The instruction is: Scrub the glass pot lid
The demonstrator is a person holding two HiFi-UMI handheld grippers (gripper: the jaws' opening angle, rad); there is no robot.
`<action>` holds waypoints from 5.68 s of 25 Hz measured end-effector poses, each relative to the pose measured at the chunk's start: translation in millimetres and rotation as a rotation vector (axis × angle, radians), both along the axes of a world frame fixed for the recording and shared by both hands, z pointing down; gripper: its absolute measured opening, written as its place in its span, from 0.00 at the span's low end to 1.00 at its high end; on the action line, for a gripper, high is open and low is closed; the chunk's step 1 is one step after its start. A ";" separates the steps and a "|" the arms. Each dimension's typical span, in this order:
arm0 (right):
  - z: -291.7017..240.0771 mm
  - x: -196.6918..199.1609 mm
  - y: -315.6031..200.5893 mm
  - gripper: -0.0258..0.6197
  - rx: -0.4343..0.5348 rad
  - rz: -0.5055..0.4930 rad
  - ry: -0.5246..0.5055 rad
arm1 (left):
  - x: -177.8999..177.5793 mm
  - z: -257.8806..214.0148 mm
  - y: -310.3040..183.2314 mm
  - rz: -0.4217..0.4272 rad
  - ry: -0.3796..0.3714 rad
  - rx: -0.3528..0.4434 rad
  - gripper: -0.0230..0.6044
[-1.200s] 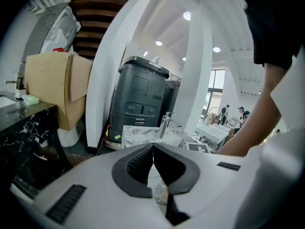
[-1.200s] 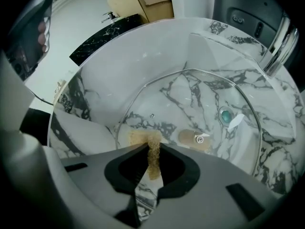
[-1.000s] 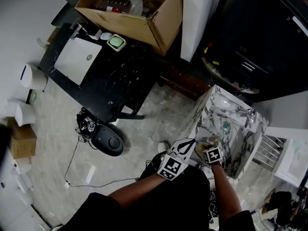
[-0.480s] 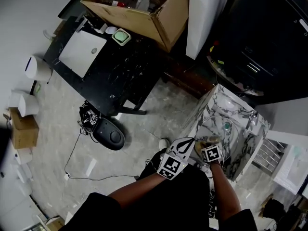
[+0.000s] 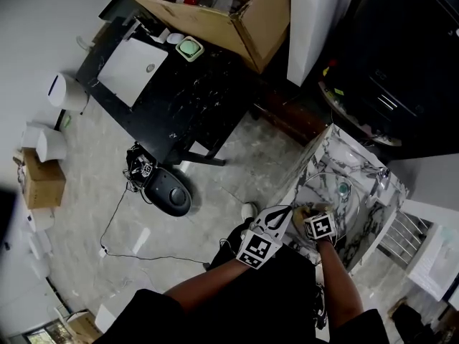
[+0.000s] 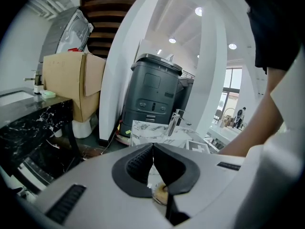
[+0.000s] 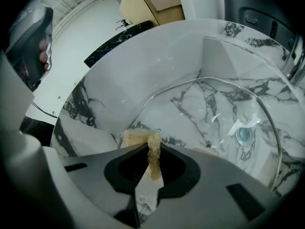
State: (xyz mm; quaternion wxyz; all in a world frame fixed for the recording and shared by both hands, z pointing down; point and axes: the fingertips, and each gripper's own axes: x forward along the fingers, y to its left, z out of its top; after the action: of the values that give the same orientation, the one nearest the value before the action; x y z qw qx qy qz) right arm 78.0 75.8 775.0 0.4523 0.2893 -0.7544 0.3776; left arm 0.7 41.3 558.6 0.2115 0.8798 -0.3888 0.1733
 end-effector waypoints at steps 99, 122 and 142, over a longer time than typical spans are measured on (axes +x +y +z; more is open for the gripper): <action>11.3 86.7 -87.6 0.14 0.237 0.345 -0.067 | 51.3 24.0 18.4 0.002 -0.026 -0.105 0.06; 11.0 128.6 -85.7 0.14 0.243 0.451 -0.019 | 48.9 18.7 23.3 -0.001 -0.017 -0.106 0.06; 9.9 170.1 -73.6 0.14 0.232 0.514 0.117 | 55.2 19.4 36.8 0.026 -0.017 -0.102 0.06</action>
State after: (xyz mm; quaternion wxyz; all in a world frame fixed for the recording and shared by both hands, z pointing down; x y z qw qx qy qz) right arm 248.1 2.2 785.0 0.3483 0.5421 -0.6673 0.3736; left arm 55.9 78.1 578.0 0.2506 0.8713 -0.3697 0.2033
